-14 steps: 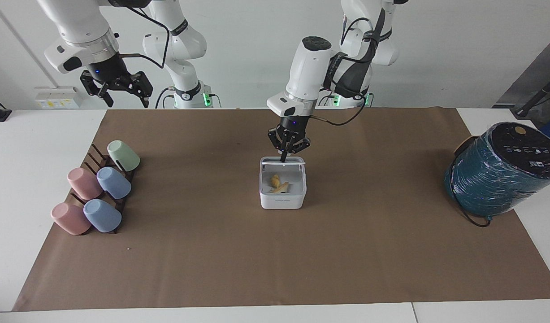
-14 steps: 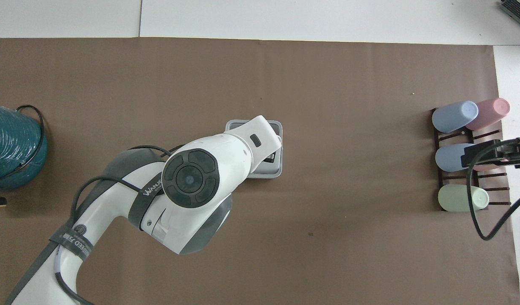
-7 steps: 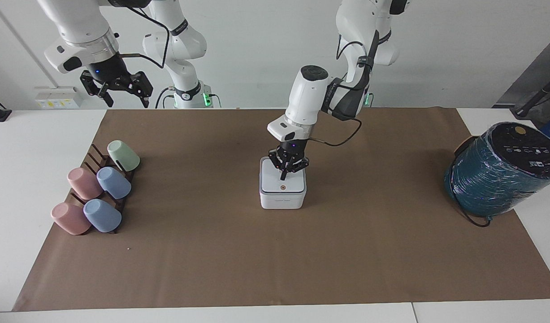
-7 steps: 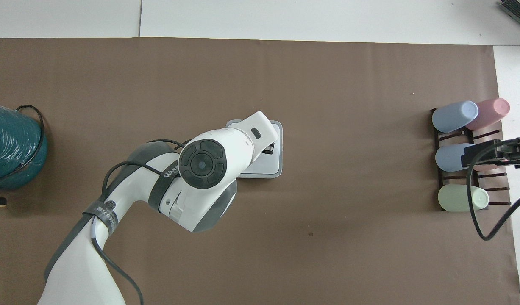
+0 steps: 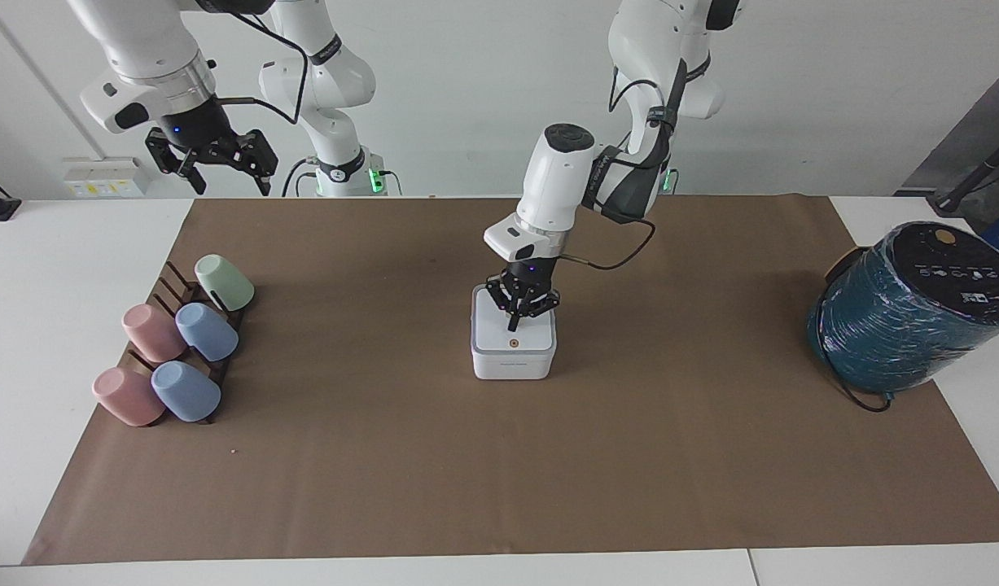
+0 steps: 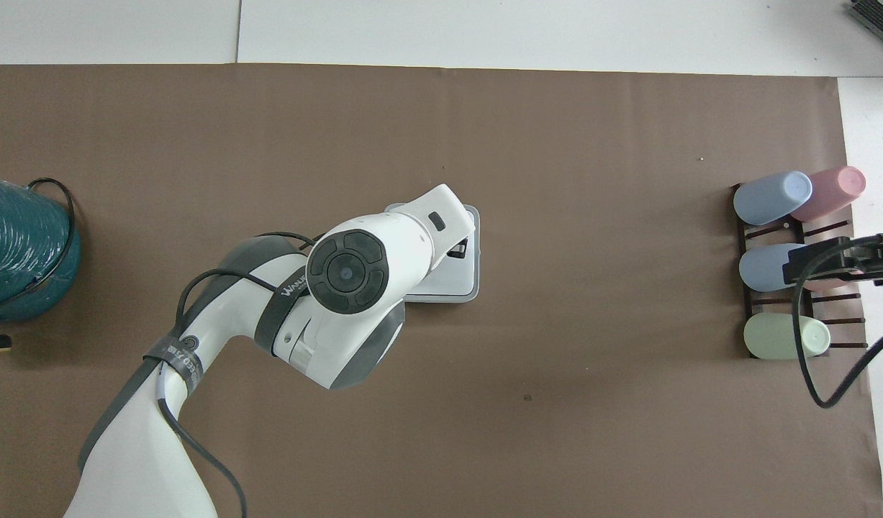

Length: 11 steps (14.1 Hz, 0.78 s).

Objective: Close trash can lid

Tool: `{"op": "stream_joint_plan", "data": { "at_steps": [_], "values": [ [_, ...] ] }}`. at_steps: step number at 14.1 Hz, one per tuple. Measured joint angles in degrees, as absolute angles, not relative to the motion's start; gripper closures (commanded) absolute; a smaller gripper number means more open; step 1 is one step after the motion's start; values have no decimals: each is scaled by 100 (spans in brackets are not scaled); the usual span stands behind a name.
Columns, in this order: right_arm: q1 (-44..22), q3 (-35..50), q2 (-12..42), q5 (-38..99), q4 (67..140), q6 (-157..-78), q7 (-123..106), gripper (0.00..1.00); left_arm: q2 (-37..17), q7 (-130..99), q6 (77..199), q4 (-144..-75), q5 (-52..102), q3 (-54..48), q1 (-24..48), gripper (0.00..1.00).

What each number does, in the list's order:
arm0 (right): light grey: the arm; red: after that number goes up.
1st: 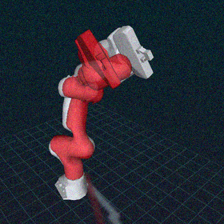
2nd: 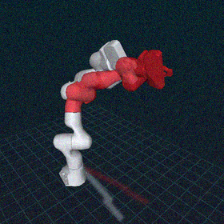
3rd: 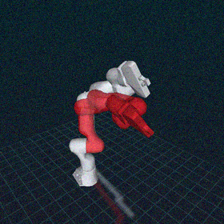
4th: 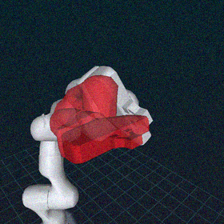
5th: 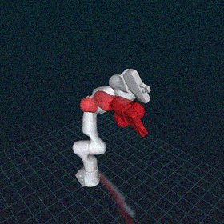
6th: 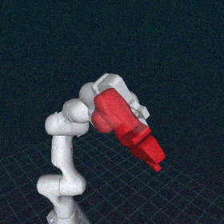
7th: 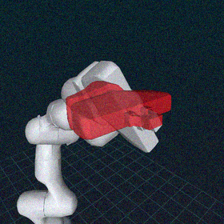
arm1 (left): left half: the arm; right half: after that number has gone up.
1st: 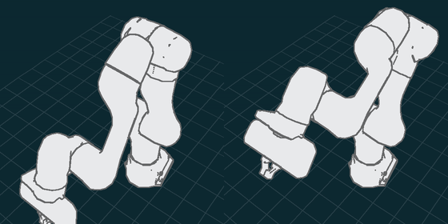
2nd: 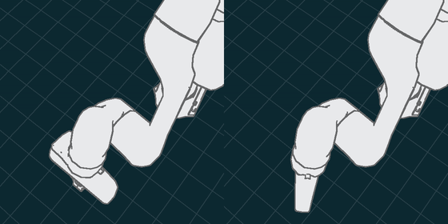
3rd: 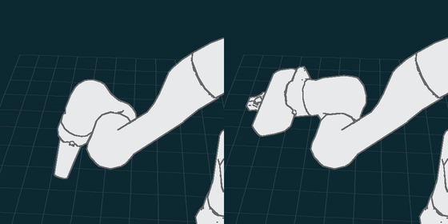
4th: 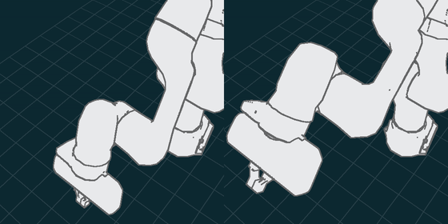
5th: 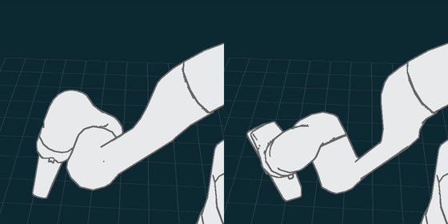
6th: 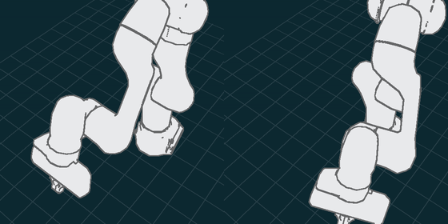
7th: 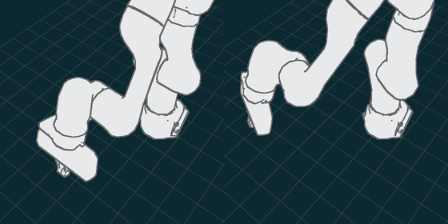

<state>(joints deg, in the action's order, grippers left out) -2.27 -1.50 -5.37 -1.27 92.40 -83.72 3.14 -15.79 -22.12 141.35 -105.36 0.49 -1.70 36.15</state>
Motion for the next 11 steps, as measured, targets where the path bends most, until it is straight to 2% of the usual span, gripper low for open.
{"op": "stream_joint_plan", "data": {
  "at_steps": [4,5,6,7,10,11],
  "values": [
    [-227,-150,-537,-127,9240,-8372,314,0,-1368,-2212,13303,-10179,48,-125,3572,99],
    [-227,-150,-537,-127,9240,-8372,314,0,-1233,-2211,13033,-10154,42,-112,3496,95],
    [-227,-150,-537,-127,9240,-8372,314,0,-1092,-2193,12776,-10154,34,-99,3387,82],
    [-227,-150,-537,-127,9240,-8372,314,0,-958,-2135,12544,-10157,24,-93,3248,58],
    [-227,-150,-537,-126,9240,-8372,314,0,-585,-1523,11875,-10173,4,-72,2719,0],
    [-227,-150,-537,-127,9240,-8372,314,0,-464,-1196,11730,-10201,1,-64,2522,0]
  ]
}}
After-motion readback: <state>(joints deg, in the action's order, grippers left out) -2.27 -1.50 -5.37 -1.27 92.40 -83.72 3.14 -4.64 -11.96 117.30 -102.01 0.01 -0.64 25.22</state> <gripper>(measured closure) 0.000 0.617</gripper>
